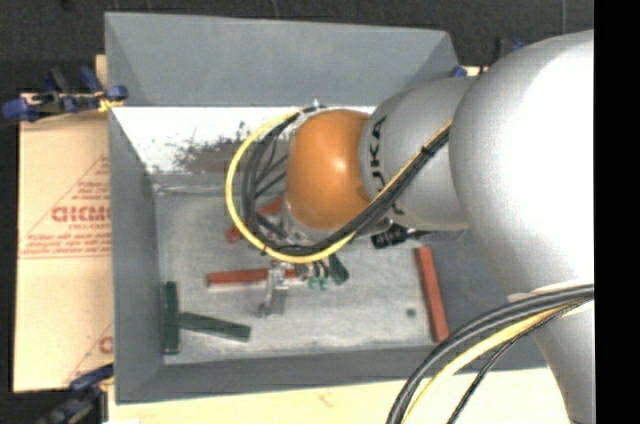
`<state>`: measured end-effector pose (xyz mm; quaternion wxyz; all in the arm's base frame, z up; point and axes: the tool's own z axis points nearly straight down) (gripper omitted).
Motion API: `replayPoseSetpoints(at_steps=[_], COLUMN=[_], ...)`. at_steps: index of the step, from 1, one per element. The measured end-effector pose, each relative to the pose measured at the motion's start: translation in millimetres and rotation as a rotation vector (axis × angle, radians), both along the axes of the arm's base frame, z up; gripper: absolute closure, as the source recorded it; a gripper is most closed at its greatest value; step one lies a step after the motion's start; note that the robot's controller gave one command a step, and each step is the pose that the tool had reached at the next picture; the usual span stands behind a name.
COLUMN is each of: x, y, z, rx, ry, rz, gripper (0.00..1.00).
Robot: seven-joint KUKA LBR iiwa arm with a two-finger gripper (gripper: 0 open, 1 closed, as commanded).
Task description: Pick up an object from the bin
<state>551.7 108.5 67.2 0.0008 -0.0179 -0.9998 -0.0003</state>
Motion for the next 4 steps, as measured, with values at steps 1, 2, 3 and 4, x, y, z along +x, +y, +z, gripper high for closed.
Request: replayPoseSetpoints(at_steps=[1,2,3,4], x=[-0.7,2.2,-13.6,-13.6], y=[-9,-4,-2,-2], z=[50,35,3,4], rx=[-0.001,0.002,0.001,0.001], ry=[0.000,-0.009,-0.003,-0.003], rz=[-0.001,0.001,-0.033,-0.033], gripper=[0.00,0.00,1.00,1.00])
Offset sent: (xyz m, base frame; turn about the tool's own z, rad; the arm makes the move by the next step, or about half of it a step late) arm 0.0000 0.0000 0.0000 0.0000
